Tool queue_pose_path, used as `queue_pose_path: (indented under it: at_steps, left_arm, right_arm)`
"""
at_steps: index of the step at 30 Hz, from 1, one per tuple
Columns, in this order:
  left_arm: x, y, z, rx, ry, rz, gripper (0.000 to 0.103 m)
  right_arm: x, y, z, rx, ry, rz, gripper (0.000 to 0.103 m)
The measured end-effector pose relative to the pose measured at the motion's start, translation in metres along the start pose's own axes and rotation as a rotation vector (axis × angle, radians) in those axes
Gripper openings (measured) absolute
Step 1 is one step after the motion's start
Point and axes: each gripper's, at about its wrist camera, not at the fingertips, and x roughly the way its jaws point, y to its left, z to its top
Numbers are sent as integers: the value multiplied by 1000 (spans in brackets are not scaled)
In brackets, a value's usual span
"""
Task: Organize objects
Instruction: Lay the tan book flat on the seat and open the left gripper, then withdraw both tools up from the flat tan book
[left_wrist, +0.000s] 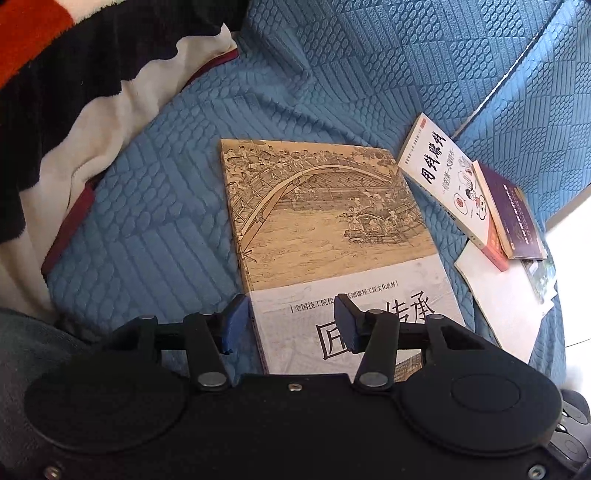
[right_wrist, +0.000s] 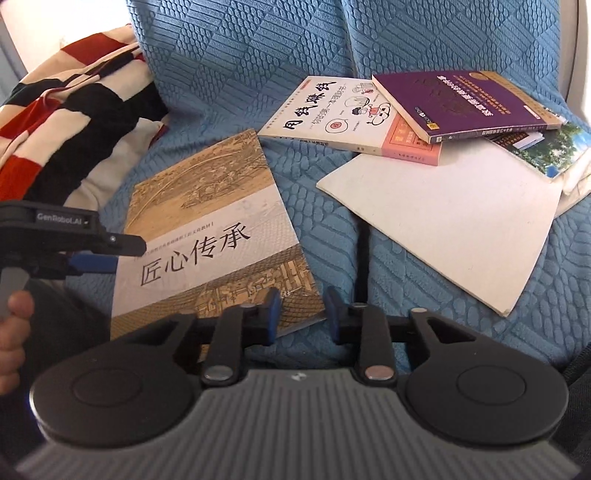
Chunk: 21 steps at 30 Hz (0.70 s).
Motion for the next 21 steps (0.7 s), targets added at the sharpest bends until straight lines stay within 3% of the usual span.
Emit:
queue_pose_path:
  at_steps: [7,21]
  left_arm:
    - [1,3,5,31,11,-6,47]
    - [12,15,41,27,-10,49,47]
  right_arm:
    - [-13,13,-1,-61,-43,55,21]
    - [2,46,-5,-35,33,133,21]
